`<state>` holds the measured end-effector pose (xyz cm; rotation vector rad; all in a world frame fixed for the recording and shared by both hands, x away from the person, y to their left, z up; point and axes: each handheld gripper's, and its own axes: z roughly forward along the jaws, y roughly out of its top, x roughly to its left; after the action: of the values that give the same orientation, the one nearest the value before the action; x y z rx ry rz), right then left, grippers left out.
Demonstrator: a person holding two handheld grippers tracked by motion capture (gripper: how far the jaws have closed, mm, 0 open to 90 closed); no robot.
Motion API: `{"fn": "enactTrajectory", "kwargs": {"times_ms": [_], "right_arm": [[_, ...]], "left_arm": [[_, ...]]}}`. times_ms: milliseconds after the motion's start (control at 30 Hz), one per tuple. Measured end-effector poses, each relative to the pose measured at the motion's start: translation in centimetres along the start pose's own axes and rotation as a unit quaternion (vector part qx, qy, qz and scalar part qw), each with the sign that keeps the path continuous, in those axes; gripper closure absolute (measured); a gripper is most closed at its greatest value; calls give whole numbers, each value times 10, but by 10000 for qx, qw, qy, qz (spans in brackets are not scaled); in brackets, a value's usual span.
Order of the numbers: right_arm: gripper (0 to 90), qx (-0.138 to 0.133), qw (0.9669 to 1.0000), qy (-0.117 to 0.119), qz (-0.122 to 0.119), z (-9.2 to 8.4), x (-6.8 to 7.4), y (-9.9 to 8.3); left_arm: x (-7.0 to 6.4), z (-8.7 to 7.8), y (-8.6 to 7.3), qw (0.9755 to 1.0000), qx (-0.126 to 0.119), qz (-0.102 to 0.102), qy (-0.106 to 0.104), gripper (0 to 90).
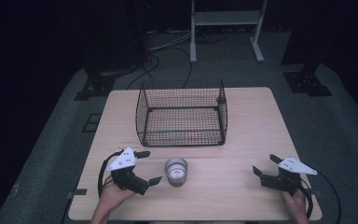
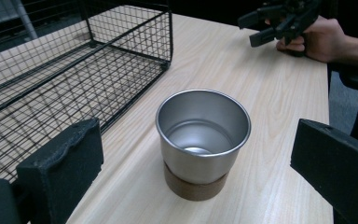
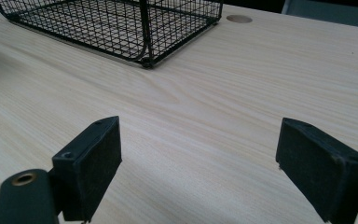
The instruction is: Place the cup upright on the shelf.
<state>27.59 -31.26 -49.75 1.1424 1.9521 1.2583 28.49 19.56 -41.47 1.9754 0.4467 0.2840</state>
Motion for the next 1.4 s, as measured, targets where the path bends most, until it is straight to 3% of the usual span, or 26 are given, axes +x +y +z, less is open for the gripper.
{"fn": "enactTrajectory", "kwargs": {"times_ms": [467, 633, 933, 1400], "right_arm": [[134, -7, 10000, 6, 21, 0, 0, 0], [134, -23, 10000, 8, 24, 0, 0, 0], [134, -27, 10000, 20, 37, 0, -1, 0], [134, -29, 10000, 31, 38, 0, -1, 0]], "left_arm": [[-4, 17, 8, 9991, 273, 172, -258, 13], [-6, 27, 11, 9986, 400, 211, -257, 14], [-3, 46, 8, 9957, 840, 271, -283, 14], [-1, 62, 5, 9917, 1210, 308, -304, 14]]}}
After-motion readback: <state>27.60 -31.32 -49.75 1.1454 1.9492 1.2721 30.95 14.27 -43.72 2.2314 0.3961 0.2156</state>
